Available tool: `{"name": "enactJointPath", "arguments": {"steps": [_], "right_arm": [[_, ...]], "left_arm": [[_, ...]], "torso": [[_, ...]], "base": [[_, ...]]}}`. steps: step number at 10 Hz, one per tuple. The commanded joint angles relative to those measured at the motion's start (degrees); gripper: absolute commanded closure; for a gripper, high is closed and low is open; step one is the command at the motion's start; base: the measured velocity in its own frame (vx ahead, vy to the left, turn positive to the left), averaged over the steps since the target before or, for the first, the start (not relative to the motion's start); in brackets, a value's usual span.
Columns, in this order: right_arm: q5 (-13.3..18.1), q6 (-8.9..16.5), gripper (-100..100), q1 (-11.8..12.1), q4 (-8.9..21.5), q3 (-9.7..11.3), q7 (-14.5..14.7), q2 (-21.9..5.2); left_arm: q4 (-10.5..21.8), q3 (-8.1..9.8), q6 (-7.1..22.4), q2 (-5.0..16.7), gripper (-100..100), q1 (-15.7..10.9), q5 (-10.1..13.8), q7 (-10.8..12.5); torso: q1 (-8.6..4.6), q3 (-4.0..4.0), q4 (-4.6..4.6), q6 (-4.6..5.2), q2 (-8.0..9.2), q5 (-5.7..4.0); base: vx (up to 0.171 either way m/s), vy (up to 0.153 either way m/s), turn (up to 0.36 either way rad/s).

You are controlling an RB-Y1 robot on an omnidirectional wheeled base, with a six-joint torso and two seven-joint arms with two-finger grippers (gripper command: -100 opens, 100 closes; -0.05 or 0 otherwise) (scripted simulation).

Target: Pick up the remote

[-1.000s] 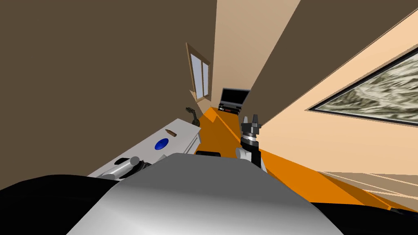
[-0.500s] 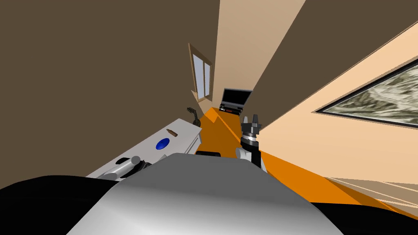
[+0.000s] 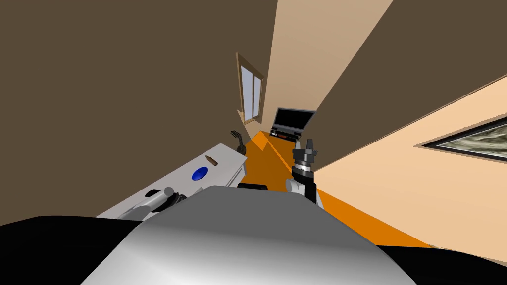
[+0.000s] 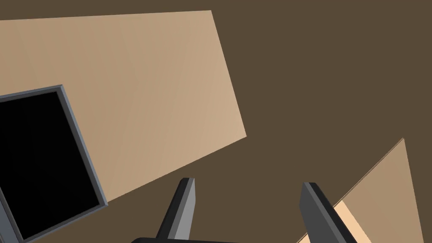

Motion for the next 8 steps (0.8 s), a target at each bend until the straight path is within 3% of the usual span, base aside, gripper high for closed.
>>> {"name": "enactJointPath", "arguments": {"steps": [1,3,4,5,6,7,8], "right_arm": [[0.0,0.0,0,0.0,0.0,0.0,0.0,0.0],[0.0,0.0,0,0.0,0.0,0.0,0.0,0.0],[0.0,0.0,0,0.0,0.0,0.0,0.0,0.0],[0.0,0.0,0,0.0,0.0,0.0,0.0,0.0],[0.0,0.0,0,0.0,0.0,0.0,0.0,0.0],[0.0,0.0,0,0.0,0.0,0.0,0.0,0.0],[0.0,0.0,0,0.0,0.0,0.0,0.0,0.0]], "left_arm": [[1.6,1.84,0.6,-1.3,-100,-1.5,-2.2,-2.8],[3.9,4.28,1.3,-3.0,-100,-3.6,-5.0,-6.1],[3.9,4.28,1.3,-3.0,-100,-3.6,-5.0,-6.5],[5.1,5.51,1.7,-3.9,-100,-4.6,-6.5,-8.3],[4.7,4.89,1.4,-3.5,-100,-4.2,-5.7,-7.3],[4.8,5.01,1.4,-3.5,100,-4.3,-5.9,-7.6],[4.8,5.03,1.3,-3.4,100,-4.3,-5.8,-7.6]], "torso": [[0.0,0.0,0.0,0.0,0.0,0.0],[-0.22,0.03,0.01,0.0,0.05,-0.04],[-0.23,0.03,0.01,0.0,0.06,-0.05],[-0.16,0.06,0.02,0.01,0.11,-0.04],[-0.15,0.07,0.02,0.01,0.13,0.0],[-0.08,0.1,0.03,0.03,0.19,0.04],[-0.07,0.13,0.03,0.0,0.25,0.09]], "base": [[0.055,-0.032,0.18],[0.054,-0.059,0.181],[0.035,-0.038,0.118],[0.032,-0.034,0.107],[0.013,-0.017,0.025],[0.0,0.0,0.0],[0.0,0.0,0.0]]}}
